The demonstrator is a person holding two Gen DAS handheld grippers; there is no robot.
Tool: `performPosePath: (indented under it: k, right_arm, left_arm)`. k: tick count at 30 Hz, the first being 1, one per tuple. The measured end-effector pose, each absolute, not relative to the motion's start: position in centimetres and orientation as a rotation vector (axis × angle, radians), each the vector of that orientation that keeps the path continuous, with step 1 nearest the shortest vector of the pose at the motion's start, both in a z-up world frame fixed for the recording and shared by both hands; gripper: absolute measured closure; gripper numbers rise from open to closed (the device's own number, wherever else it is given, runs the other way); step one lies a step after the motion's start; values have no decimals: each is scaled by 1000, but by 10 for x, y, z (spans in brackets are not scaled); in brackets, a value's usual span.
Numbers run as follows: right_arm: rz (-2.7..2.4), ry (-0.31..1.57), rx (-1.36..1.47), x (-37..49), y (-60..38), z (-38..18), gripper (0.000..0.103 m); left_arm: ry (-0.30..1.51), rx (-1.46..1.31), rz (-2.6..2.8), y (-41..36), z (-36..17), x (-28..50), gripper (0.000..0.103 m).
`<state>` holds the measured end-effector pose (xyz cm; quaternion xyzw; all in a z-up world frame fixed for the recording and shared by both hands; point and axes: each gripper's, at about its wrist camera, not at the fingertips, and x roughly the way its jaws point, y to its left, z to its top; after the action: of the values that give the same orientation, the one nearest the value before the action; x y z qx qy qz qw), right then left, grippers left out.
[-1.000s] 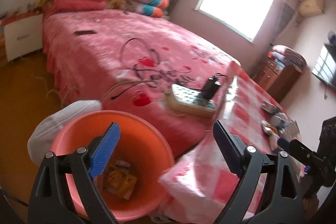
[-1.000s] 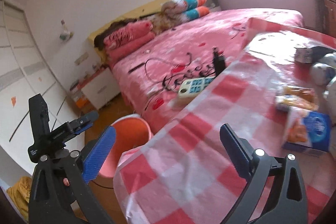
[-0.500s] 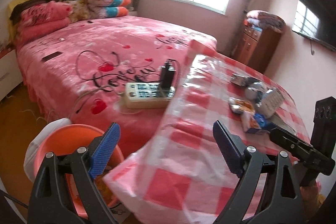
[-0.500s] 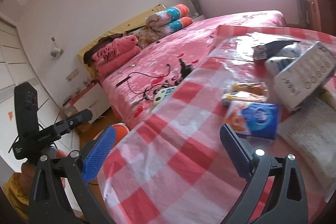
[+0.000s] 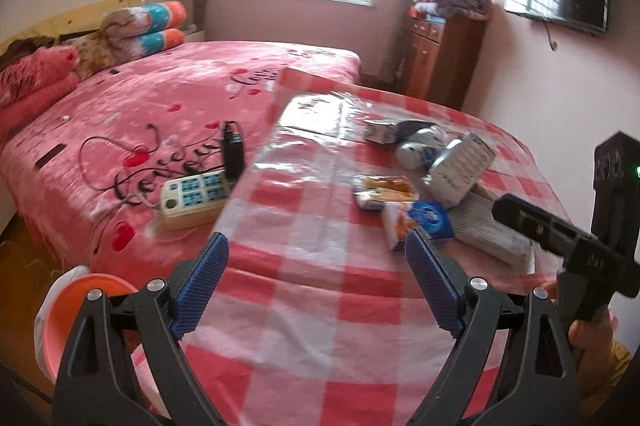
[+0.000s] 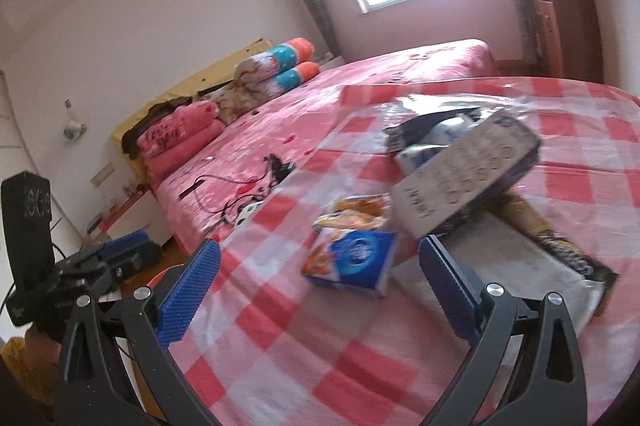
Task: Collect trash
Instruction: 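Move both grippers back over the remaining trash on the table, then grasp the white milk carton with the left gripper while the right lowers toward the white paper packet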
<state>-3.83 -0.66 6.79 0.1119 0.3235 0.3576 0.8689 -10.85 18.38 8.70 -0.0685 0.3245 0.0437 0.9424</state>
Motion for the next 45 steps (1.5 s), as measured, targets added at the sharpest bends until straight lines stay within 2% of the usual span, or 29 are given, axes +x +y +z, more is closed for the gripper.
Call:
performPosePath:
  k: [19, 33, 45]
  right_arm:
    - [562, 669, 362, -10, -102, 65, 5]
    - [439, 722, 428, 9, -162, 56, 5]
    - [413, 743, 425, 15, -175, 52, 5]
  left_arm:
    - [710, -2, -71, 96, 79, -54, 13]
    - [752, 214, -198, 23, 71, 32, 13]
    - [845, 236, -204, 4, 49, 98, 13]
